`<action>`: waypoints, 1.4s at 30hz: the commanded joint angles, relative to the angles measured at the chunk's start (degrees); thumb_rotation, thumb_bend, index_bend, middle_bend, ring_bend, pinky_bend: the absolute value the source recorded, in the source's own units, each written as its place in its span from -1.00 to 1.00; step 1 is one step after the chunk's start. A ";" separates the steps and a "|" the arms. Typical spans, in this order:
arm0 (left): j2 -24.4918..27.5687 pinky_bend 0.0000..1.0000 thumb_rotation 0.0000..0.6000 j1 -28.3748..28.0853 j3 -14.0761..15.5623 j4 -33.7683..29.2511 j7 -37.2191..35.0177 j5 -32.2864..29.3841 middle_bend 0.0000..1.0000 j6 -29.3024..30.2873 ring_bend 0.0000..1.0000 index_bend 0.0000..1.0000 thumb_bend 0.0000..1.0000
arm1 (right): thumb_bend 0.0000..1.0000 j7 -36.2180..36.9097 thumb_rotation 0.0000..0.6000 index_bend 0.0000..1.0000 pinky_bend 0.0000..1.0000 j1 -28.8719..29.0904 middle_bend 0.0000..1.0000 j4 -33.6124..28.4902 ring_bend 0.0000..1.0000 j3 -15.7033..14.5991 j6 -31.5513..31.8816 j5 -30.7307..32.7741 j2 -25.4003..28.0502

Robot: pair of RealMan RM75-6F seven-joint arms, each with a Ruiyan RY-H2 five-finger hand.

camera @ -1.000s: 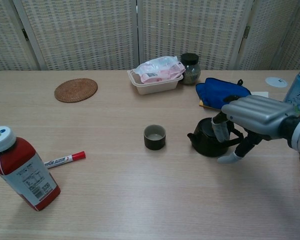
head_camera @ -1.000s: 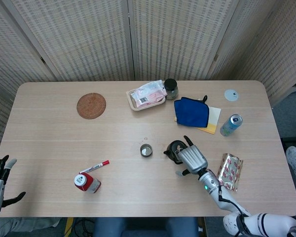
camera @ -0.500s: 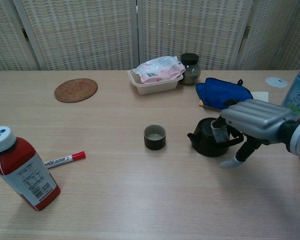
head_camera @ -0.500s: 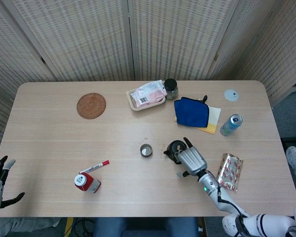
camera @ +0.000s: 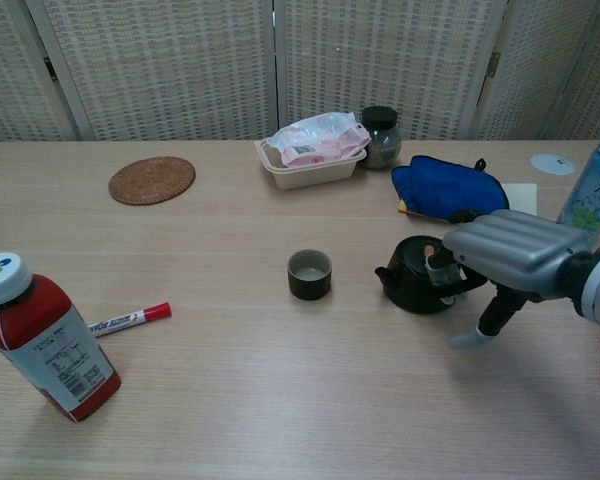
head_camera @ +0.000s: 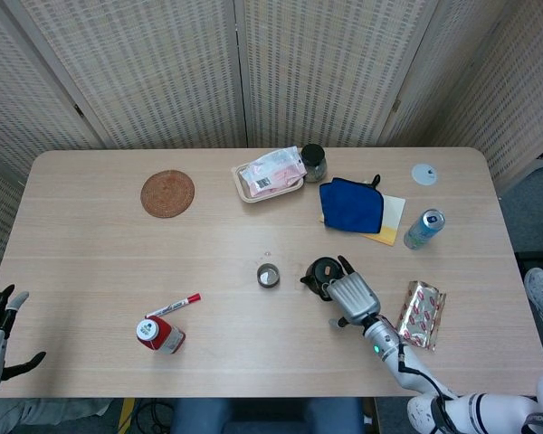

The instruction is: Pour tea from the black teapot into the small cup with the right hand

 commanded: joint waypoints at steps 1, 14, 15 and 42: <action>-0.02 -1.00 1.00 0.03 0.00 0.05 -0.03 -0.01 -1.00 0.04 -1.00 -0.79 -1.00 | -1.00 -0.16 0.53 0.06 -1.00 -0.03 0.03 0.19 -0.09 -0.21 -0.02 0.23 -0.17; -0.01 -1.00 1.00 0.24 0.10 0.17 -0.14 0.01 -1.00 0.17 -1.00 -0.79 -1.00 | -1.00 -0.50 0.68 0.09 -1.00 -0.54 0.07 0.94 -0.05 -1.18 0.39 0.90 -0.81; 0.01 -1.00 1.00 0.26 0.10 0.17 -0.13 0.00 -1.00 0.19 -1.00 -0.79 -1.00 | -1.00 -0.49 0.70 0.10 -1.00 -0.58 0.08 1.06 -0.04 -1.18 0.47 0.94 -0.89; 0.72 -1.00 1.00 1.06 0.00 -0.74 0.79 -0.25 -1.00 1.15 -1.00 -0.79 -1.00 | -1.00 9.12 0.86 0.83 -0.83 3.25 0.93 2.37 0.82 3.80 -5.04 1.76 0.80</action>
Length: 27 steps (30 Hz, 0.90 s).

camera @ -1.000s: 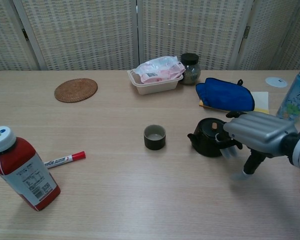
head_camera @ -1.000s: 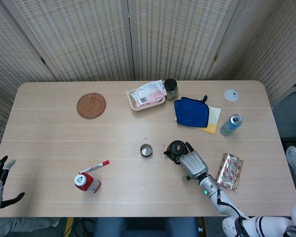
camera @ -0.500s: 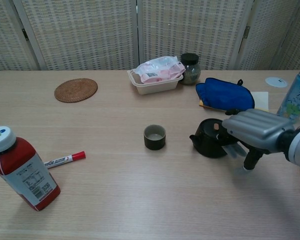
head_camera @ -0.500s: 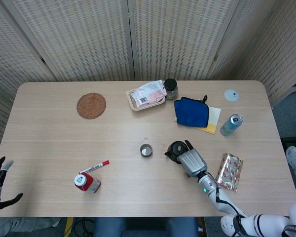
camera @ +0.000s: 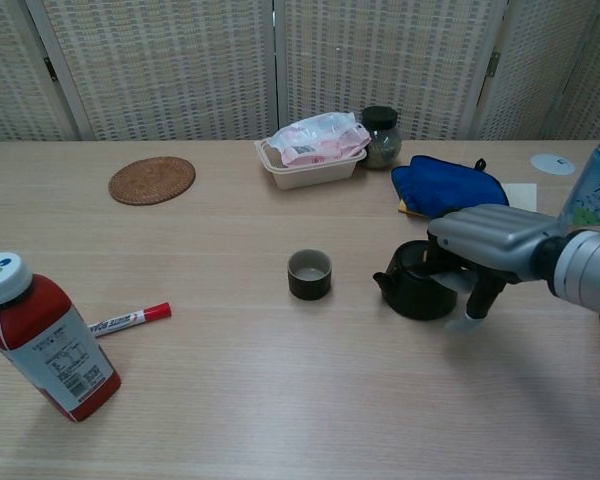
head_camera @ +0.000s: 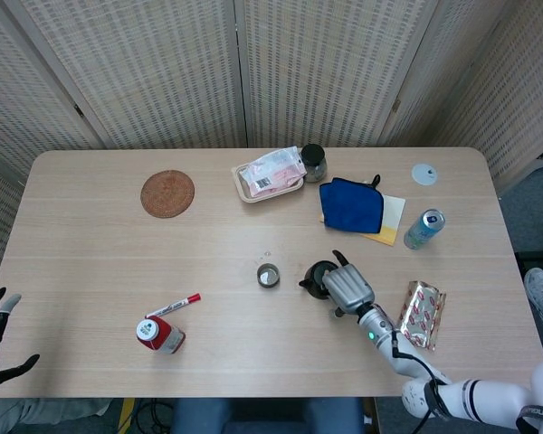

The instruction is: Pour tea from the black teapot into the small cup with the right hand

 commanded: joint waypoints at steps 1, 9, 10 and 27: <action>0.06 -1.00 1.00 -0.05 0.01 -0.22 0.15 0.10 -1.00 -0.04 -1.00 -0.79 -1.00 | -1.00 1.14 0.86 0.83 -0.82 0.18 0.94 -0.47 0.82 0.62 0.29 -0.45 0.88; 0.34 -1.00 0.98 -0.29 0.15 -1.07 -0.13 0.71 -1.00 -0.29 -1.00 -0.78 -1.00 | -1.00 5.46 0.74 0.86 -0.80 0.49 0.96 -1.71 0.84 2.20 0.44 -1.34 3.18; 0.41 -1.00 0.94 -0.31 0.18 -1.16 -0.53 0.87 -1.00 -0.28 -1.00 -0.77 -1.00 | -1.00 6.37 0.68 0.86 -0.80 0.50 0.96 -1.95 0.84 2.36 0.22 -1.48 3.47; 1.00 -1.00 -0.31 -0.44 0.82 -1.64 -4.26 3.92 -1.00 0.80 -1.00 -0.71 -1.00 | -1.00 11.57 0.17 0.96 -0.61 -1.54 1.00 -7.29 0.91 1.74 3.52 -5.64 8.29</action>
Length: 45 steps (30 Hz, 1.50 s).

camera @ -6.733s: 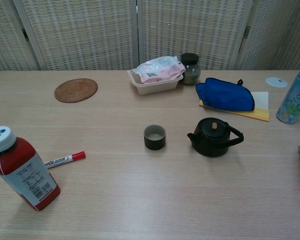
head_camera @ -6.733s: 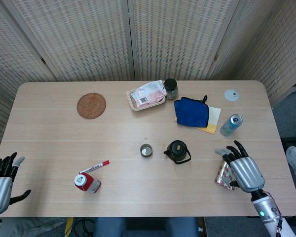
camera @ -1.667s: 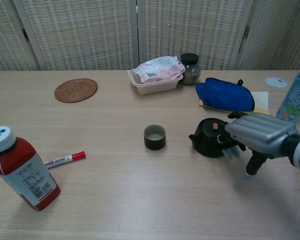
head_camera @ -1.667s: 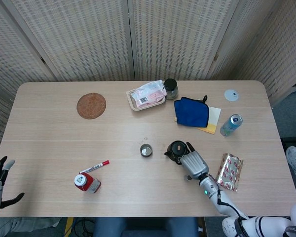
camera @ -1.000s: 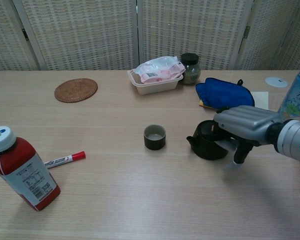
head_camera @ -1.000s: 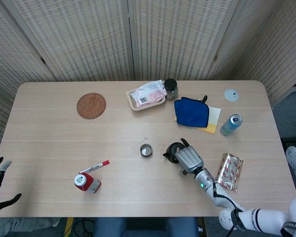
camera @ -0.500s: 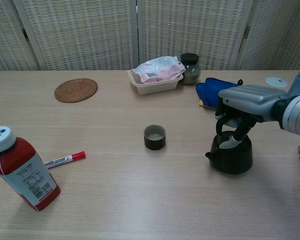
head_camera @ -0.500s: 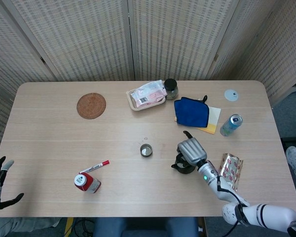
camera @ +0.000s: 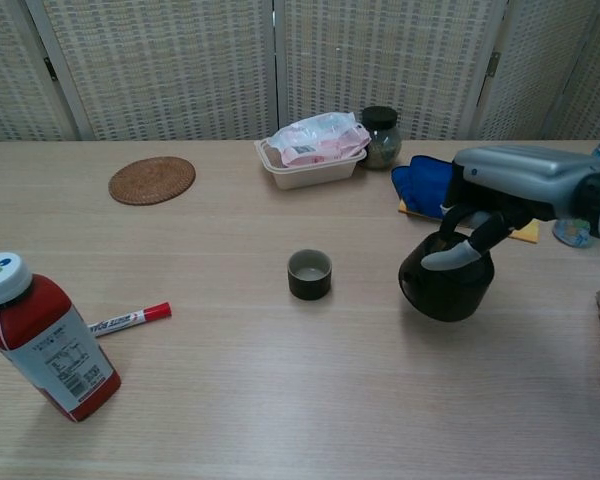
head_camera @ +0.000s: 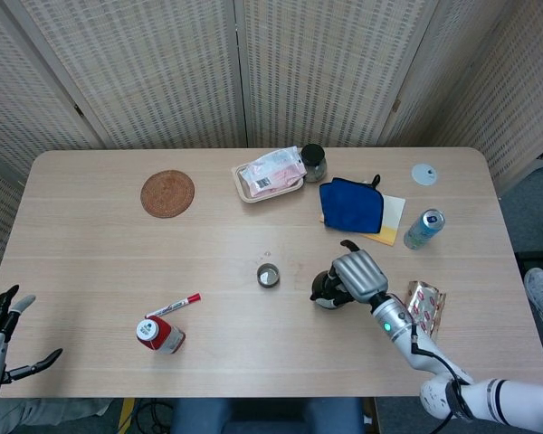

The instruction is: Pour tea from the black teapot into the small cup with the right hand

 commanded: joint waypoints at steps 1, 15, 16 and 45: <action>-0.02 -1.00 -0.31 0.02 -0.03 -0.21 0.56 -0.01 -1.00 0.12 -1.00 -0.71 -1.00 | -0.99 0.08 0.17 0.96 -0.60 -0.27 1.00 -0.46 0.91 -0.30 0.46 -0.71 0.52; -0.12 -1.00 -0.25 0.36 0.02 -0.03 0.32 0.23 -1.00 0.84 -1.00 -0.70 -1.00 | -0.24 -0.30 0.16 0.96 -0.41 -1.43 1.00 -1.42 0.92 -1.02 3.55 -4.10 1.41; -0.11 -1.00 -0.25 0.37 0.02 0.00 0.26 0.24 -1.00 0.88 -1.00 -0.70 -1.00 | -0.21 -0.41 0.16 0.96 -0.39 -1.46 1.00 -1.44 0.92 -0.94 3.79 -4.22 1.35; 0.12 -1.00 -0.24 1.63 0.31 0.52 -0.22 0.34 -1.00 2.49 -1.00 -0.70 -1.00 | -0.15 -15.74 0.38 0.96 -0.01 11.15 1.00 0.53 0.91 6.40 -2.50 9.68 -4.52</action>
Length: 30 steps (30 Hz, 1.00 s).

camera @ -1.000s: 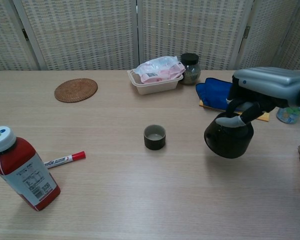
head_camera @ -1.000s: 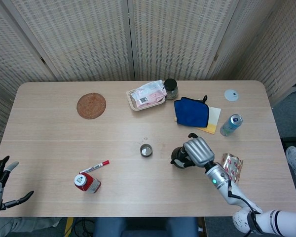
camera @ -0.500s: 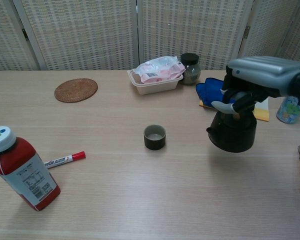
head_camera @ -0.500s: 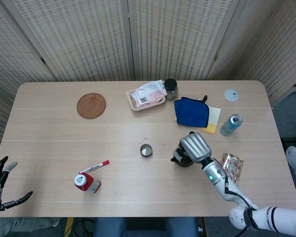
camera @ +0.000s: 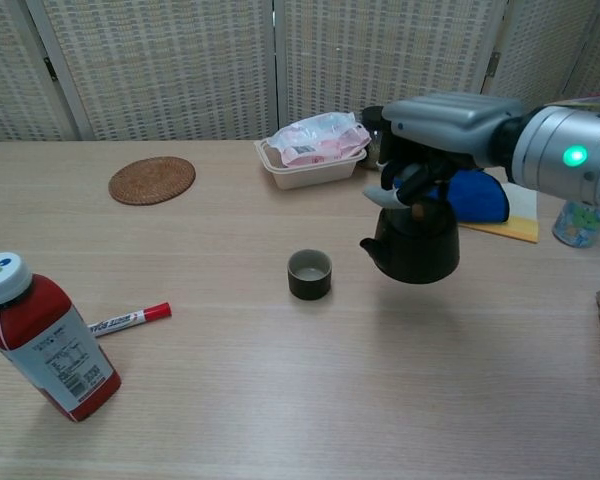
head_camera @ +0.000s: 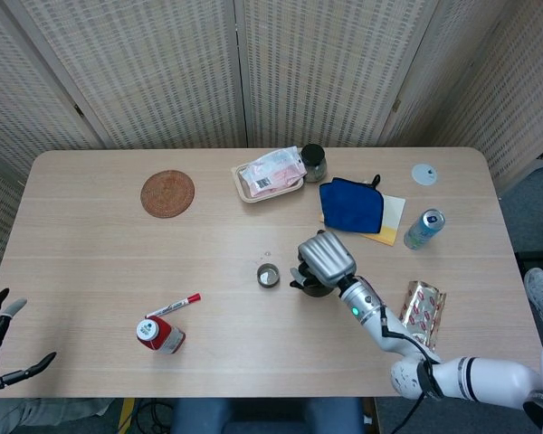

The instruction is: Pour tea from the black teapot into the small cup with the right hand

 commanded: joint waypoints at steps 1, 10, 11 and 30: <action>0.15 -1.00 -0.23 0.19 0.05 -0.06 0.03 0.08 -1.00 0.27 -1.00 -0.70 -1.00 | -0.15 -2.40 0.39 0.96 -0.01 2.22 1.00 1.46 0.91 0.86 -1.00 2.29 -1.34; 0.27 -1.00 -0.22 0.86 0.20 0.06 -0.19 0.05 -1.00 0.95 -1.00 -0.70 -1.00 | -0.17 -7.80 0.40 0.96 -0.01 7.89 1.00 6.01 0.91 1.46 -2.20 8.04 -4.46; 0.25 -1.00 -0.22 0.93 0.20 0.09 -0.20 0.02 -1.00 1.01 -1.00 -0.70 -1.00 | -0.17 -8.30 0.40 0.96 -0.01 8.42 1.00 6.44 0.91 1.45 -2.33 8.59 -4.77; -0.18 -1.00 -0.22 2.18 0.29 0.80 -0.85 -0.11 -1.00 2.20 -1.00 -0.70 -1.00 | -0.18 -19.43 0.46 0.96 -0.01 17.37 1.00 12.40 0.91 -1.40 -1.81 15.56 -10.16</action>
